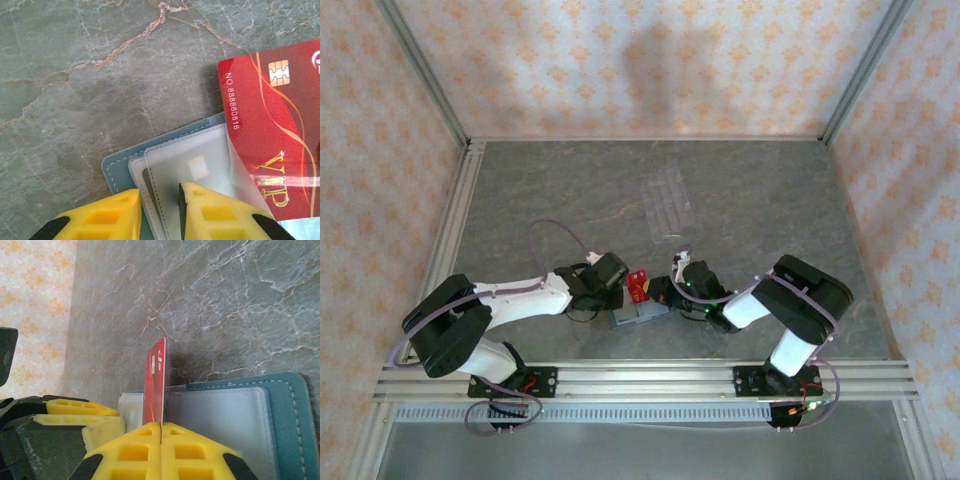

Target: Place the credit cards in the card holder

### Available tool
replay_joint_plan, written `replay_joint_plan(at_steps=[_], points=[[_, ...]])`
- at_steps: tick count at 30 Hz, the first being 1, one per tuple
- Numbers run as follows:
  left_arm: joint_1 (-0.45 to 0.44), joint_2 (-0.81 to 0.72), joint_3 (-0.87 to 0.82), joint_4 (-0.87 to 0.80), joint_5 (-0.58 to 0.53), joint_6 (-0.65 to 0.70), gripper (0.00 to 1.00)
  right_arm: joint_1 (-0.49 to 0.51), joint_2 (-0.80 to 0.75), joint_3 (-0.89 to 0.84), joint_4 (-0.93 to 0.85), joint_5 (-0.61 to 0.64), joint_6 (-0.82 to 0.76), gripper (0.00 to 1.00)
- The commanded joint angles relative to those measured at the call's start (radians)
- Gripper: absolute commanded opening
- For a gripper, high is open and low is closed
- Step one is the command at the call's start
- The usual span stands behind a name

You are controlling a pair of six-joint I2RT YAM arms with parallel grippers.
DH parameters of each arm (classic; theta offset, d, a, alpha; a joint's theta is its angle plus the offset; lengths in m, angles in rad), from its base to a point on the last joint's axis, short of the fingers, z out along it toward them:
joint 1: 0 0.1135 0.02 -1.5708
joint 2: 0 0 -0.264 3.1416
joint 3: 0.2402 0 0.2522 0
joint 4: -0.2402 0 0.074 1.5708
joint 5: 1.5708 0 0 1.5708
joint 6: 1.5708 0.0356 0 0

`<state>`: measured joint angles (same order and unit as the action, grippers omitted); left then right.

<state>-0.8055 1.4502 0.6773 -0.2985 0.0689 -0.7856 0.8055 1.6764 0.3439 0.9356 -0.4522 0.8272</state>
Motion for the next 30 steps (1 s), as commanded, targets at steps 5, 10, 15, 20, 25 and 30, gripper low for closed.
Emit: replay_joint_plan(at_steps=[5,10,15,20,25,30], points=[[-0.008,0.009,-0.027,-0.049,-0.022,-0.008,0.26,0.032,0.014,-0.056,0.059,0.09,0.045,0.0],[-0.008,0.009,-0.025,-0.053,-0.024,-0.006,0.26,0.039,0.038,-0.077,0.111,0.118,0.071,0.0],[-0.008,0.01,-0.022,-0.053,-0.025,-0.004,0.26,0.048,0.08,-0.08,0.155,0.127,0.094,0.0],[-0.008,0.013,-0.018,-0.057,-0.026,-0.001,0.26,0.053,0.097,-0.106,0.206,0.155,0.109,0.0],[-0.008,0.017,-0.014,-0.059,-0.029,0.0,0.26,0.065,0.073,-0.116,0.175,0.184,0.1,0.0],[-0.008,0.021,-0.01,-0.057,-0.026,-0.001,0.26,0.087,0.029,-0.117,0.09,0.229,0.086,0.0]])
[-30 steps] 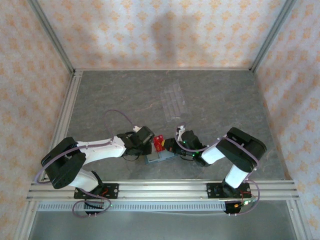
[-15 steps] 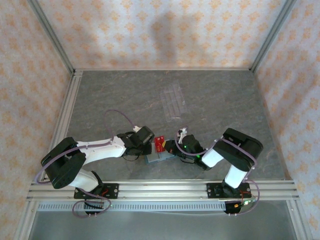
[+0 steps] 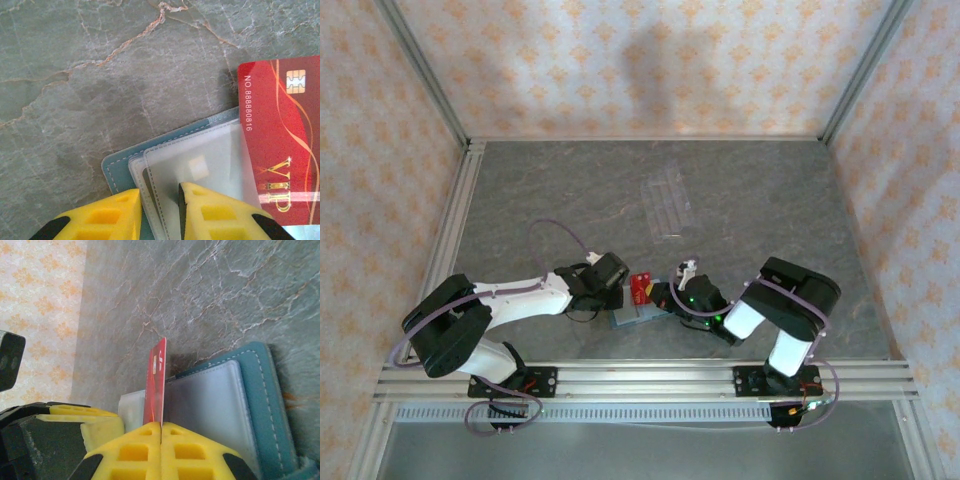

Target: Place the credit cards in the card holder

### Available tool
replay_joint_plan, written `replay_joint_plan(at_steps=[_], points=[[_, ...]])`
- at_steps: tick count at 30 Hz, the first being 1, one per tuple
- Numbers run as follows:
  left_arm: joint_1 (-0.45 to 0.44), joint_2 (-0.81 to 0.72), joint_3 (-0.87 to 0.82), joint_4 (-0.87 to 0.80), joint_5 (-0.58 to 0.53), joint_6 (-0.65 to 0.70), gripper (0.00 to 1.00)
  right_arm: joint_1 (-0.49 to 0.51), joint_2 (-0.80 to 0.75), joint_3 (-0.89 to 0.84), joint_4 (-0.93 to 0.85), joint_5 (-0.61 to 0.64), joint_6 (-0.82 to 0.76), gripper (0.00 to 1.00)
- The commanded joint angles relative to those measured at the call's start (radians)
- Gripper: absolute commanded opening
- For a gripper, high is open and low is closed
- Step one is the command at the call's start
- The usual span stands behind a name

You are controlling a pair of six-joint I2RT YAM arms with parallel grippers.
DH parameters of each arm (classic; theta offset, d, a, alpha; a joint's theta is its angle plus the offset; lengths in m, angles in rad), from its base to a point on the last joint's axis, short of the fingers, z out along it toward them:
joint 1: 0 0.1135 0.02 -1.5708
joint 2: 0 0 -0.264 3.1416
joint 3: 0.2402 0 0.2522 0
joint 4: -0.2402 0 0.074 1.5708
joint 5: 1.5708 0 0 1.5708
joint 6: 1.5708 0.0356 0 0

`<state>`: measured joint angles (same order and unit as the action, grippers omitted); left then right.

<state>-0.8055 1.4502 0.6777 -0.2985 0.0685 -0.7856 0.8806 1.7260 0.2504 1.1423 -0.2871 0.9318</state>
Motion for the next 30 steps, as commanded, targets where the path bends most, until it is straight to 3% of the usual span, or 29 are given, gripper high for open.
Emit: replay_joint_plan(at_steps=[1,6,18,30], points=[[-0.009,0.021,-0.01,-0.058,-0.026,-0.001,0.26,0.017,-0.033,-0.02,-0.14,0.072,-0.022,0.0],[-0.008,0.021,-0.009,-0.061,-0.027,-0.001,0.26,0.049,-0.054,-0.002,-0.205,0.1,-0.024,0.0],[-0.008,0.016,-0.012,-0.061,-0.029,-0.001,0.26,0.078,0.015,-0.008,-0.132,0.078,0.022,0.0],[-0.008,0.015,-0.011,-0.063,-0.029,0.0,0.26,0.085,-0.028,0.013,-0.294,0.019,-0.014,0.0]])
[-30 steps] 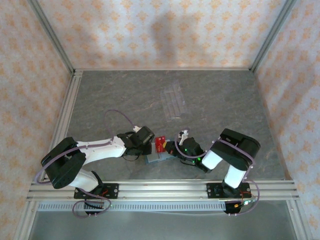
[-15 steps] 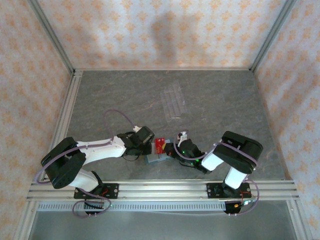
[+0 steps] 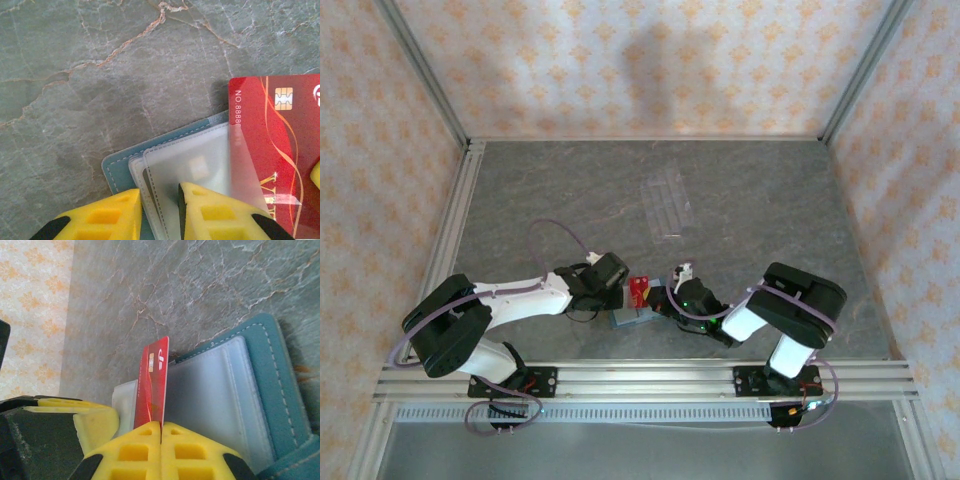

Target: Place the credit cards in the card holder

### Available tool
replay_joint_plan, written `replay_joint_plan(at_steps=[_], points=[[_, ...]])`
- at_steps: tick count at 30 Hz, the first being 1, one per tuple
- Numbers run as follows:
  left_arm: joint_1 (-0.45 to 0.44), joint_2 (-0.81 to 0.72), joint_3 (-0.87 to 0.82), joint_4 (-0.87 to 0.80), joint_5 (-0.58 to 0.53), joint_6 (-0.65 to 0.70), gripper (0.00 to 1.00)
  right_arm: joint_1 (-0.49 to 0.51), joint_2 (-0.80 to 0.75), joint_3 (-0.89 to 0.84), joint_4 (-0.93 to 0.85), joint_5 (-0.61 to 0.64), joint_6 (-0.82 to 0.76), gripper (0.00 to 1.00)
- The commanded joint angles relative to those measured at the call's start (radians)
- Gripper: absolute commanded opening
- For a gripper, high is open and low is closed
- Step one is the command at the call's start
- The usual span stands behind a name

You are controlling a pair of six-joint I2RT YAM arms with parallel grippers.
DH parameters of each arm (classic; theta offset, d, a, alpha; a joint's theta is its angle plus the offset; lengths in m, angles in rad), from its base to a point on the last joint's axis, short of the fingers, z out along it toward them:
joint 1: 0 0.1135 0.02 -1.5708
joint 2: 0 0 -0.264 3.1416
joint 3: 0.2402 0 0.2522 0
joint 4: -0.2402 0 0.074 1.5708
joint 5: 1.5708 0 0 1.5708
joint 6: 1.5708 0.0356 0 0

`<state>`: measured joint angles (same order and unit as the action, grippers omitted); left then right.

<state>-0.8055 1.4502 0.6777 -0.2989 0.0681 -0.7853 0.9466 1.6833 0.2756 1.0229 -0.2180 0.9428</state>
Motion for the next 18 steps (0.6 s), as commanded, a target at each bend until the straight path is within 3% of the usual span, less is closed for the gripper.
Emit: replay_joint_plan(at_steps=[1,11,18], points=[[-0.008,0.016,-0.01,-0.062,-0.03,-0.002,0.26,0.02,0.016,-0.01,-0.182,-0.056,-0.025,0.0],[-0.008,0.021,-0.004,-0.066,-0.031,-0.001,0.26,0.029,-0.034,-0.047,-0.235,-0.021,-0.009,0.0],[-0.008,0.027,0.0,-0.066,-0.03,-0.002,0.26,0.05,-0.105,-0.011,-0.397,-0.008,-0.039,0.0]])
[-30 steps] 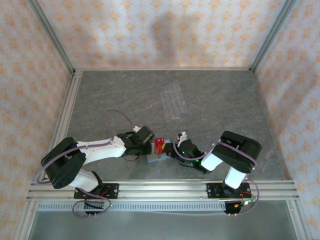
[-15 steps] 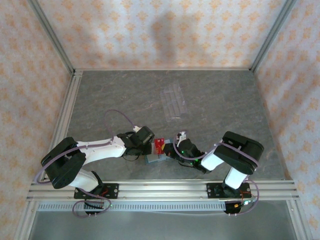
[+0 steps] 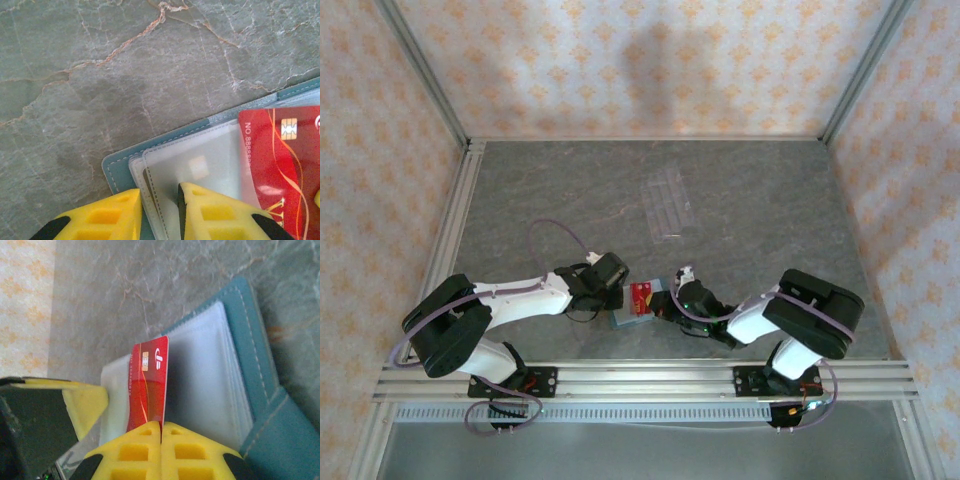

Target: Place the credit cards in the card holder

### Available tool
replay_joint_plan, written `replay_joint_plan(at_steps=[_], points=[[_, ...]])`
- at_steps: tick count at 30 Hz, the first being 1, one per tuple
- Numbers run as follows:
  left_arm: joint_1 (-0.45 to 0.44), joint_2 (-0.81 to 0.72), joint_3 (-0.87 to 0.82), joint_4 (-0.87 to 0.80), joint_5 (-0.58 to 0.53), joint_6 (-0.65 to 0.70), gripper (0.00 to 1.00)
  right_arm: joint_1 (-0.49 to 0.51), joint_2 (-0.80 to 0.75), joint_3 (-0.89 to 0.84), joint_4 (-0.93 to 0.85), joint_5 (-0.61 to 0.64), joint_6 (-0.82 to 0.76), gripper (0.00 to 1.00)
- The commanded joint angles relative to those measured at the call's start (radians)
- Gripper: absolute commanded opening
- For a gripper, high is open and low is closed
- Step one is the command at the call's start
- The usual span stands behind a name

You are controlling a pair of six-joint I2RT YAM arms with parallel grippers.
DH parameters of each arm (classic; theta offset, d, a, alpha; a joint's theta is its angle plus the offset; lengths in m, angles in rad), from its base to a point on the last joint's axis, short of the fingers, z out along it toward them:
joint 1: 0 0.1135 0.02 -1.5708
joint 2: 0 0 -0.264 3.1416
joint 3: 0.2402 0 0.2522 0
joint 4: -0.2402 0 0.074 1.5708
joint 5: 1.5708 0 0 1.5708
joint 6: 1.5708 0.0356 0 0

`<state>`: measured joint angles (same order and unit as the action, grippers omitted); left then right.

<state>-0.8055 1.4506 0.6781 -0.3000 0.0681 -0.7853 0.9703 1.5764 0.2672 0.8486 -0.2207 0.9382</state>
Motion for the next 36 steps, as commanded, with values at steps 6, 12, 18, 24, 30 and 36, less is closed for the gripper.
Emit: replay_joint_plan(at_steps=[6,12,18,24,30,36], points=[[-0.008,0.025,0.0,-0.065,-0.031,-0.002,0.26,0.054,-0.01,0.038,-0.313,-0.017,-0.056,0.0],[-0.008,0.021,-0.002,-0.067,-0.031,0.0,0.26,0.054,-0.074,0.048,-0.415,-0.002,-0.072,0.0],[-0.008,0.017,-0.003,-0.067,-0.033,0.0,0.26,0.054,-0.148,0.061,-0.524,0.004,-0.1,0.0],[-0.008,0.018,-0.003,-0.065,-0.03,-0.002,0.26,0.053,-0.121,0.127,-0.573,-0.016,-0.147,0.0],[-0.007,0.005,-0.002,-0.078,-0.036,0.0,0.26,0.054,-0.108,0.177,-0.615,-0.013,-0.179,0.0],[-0.008,0.009,0.0,-0.076,-0.034,0.001,0.26,0.051,-0.126,0.211,-0.681,0.021,-0.208,0.0]])
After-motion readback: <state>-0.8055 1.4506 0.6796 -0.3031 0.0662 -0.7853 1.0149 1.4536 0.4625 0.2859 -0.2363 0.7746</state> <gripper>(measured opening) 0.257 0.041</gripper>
